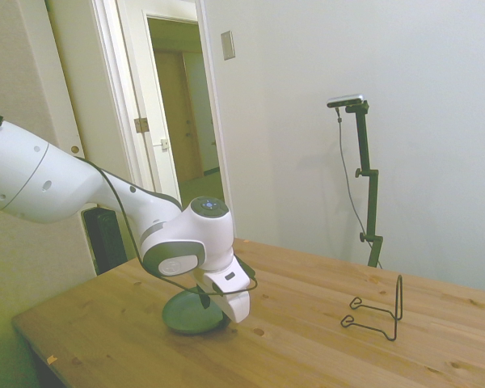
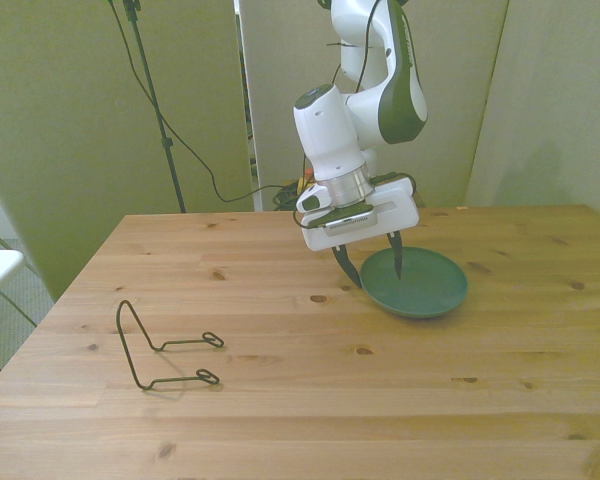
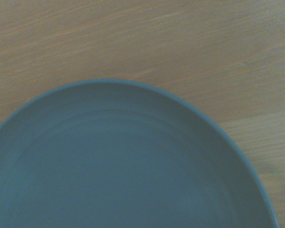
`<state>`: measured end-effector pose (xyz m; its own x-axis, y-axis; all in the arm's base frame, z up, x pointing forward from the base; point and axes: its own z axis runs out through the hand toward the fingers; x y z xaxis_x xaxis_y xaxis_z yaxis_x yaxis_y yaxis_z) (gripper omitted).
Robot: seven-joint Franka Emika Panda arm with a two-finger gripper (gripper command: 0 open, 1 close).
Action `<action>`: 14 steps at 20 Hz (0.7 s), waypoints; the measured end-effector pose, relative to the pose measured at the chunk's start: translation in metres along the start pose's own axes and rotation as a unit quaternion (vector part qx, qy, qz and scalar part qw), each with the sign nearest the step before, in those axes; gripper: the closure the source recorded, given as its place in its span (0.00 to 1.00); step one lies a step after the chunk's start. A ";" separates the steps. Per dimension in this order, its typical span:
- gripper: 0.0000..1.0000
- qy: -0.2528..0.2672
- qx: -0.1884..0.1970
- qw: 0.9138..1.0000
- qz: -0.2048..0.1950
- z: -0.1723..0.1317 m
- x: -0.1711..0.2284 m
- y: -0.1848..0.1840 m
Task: Load the plate
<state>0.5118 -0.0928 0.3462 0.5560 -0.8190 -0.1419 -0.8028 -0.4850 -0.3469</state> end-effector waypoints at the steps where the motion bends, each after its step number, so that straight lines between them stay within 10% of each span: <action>1: 1.00 0.000 0.000 1.000 0.001 0.000 0.001 0.001; 14: 1.00 -0.008 -0.009 1.000 -0.001 0.005 0.005 0.008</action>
<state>0.5092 -0.0995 0.3381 0.5612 -0.8130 -0.1552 -0.8049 -0.4924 -0.3312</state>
